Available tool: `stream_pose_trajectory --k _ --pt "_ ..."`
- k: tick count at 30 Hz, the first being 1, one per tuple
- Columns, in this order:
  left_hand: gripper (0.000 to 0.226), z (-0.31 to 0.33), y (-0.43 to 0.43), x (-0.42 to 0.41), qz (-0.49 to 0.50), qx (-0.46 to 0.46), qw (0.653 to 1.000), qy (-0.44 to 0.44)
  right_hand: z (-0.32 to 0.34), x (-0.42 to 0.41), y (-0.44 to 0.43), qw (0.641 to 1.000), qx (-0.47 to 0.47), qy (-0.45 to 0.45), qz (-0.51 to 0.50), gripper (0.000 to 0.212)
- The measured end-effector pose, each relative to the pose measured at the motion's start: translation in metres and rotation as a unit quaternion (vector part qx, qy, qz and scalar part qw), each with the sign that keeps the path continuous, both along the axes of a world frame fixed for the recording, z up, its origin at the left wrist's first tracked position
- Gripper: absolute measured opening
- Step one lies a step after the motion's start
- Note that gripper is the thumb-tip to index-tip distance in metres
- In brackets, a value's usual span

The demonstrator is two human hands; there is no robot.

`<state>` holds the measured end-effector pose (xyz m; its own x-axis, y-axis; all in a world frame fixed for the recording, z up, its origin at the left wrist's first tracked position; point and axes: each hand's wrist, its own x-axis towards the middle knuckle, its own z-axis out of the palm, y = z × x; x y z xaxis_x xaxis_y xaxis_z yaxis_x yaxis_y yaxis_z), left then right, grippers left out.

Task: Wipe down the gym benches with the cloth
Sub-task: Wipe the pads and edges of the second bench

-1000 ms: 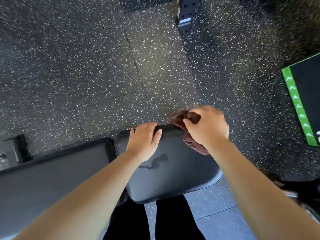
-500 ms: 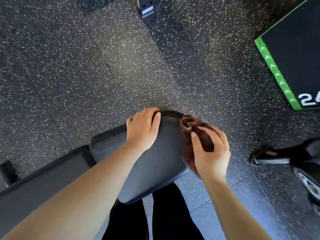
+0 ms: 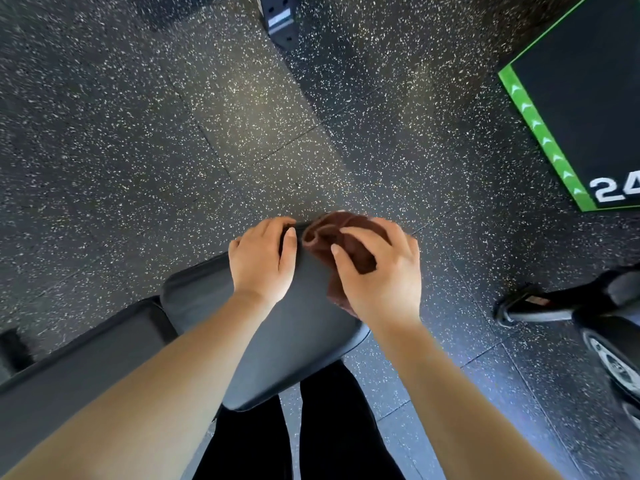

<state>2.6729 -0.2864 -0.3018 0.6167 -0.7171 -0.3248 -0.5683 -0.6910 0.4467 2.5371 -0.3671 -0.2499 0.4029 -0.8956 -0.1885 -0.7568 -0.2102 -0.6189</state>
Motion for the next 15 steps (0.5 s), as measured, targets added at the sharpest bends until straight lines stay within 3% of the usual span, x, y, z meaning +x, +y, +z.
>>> stream_pose_trajectory --k 6,10,15 --pt "0.046 0.002 0.001 0.001 -0.003 -0.002 1.0 0.013 -0.007 -0.02 0.031 0.997 -0.072 -0.018 -0.023 0.024" --pt "0.042 0.004 0.002 0.006 -0.026 0.001 0.999 0.03 -0.012 -0.028 0.045 0.99 -0.062 -0.041 -0.119 0.023" --pt "0.04 0.002 0.01 0.022 -0.093 -0.023 0.991 0.097 -0.008 -0.005 0.048 0.984 -0.106 -0.003 -0.141 0.019"
